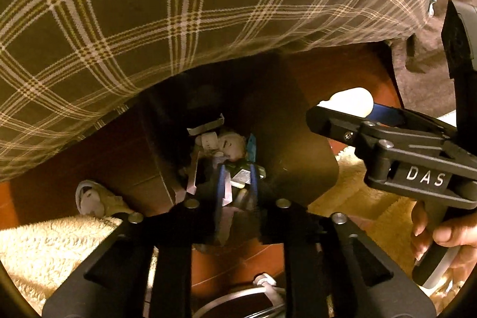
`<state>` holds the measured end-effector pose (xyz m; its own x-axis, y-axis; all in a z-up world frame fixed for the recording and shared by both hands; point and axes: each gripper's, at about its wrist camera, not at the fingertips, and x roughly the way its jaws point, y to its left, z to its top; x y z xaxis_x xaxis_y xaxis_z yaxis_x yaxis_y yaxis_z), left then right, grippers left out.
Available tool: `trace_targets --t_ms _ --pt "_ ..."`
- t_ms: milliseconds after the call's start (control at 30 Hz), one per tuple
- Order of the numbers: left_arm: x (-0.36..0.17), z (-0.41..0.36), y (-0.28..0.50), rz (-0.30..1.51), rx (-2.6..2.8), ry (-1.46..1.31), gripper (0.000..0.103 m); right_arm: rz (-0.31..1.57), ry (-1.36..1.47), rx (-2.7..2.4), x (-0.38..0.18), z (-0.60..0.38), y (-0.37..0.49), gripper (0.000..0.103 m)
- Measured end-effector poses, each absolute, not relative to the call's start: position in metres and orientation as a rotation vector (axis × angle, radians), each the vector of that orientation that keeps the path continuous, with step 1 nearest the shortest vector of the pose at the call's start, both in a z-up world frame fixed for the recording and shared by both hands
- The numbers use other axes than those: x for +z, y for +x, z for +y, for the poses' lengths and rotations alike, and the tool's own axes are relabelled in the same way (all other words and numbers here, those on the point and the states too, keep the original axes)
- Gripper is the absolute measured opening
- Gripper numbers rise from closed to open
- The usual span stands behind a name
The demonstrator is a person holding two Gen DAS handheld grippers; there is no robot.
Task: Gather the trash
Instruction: 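Carry bottle and hair tie down into the floor bin and open both tools, then move both tools back up over the bed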
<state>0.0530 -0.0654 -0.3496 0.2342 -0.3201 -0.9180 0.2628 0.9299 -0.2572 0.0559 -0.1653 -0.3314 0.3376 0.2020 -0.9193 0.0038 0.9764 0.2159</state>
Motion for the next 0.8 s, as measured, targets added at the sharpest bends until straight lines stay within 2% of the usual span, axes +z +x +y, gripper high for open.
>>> trace_targets --t_ms 67,167,267,500,800 --pt "-0.344 -0.06 0.052 1.261 -0.377 -0.051 0.036 1.22 0.194 0.129 -0.331 -0.166 0.057 0.085" --pt "-0.331 -0.057 0.048 1.226 -0.339 -0.032 0.054 1.22 0.202 0.128 -0.328 -0.167 0.057 0.088" --pt "-0.317 -0.053 0.047 1.192 -0.295 0.005 0.067 1.205 0.208 0.129 -0.323 -0.168 0.057 0.094" --pt "-0.267 -0.04 0.045 1.124 -0.266 0.014 0.078 1.13 0.244 0.148 -0.282 -0.179 0.053 0.096" --pt "-0.161 -0.026 0.049 0.928 -0.302 0.017 0.09 0.851 0.214 0.146 -0.154 -0.194 0.055 0.099"
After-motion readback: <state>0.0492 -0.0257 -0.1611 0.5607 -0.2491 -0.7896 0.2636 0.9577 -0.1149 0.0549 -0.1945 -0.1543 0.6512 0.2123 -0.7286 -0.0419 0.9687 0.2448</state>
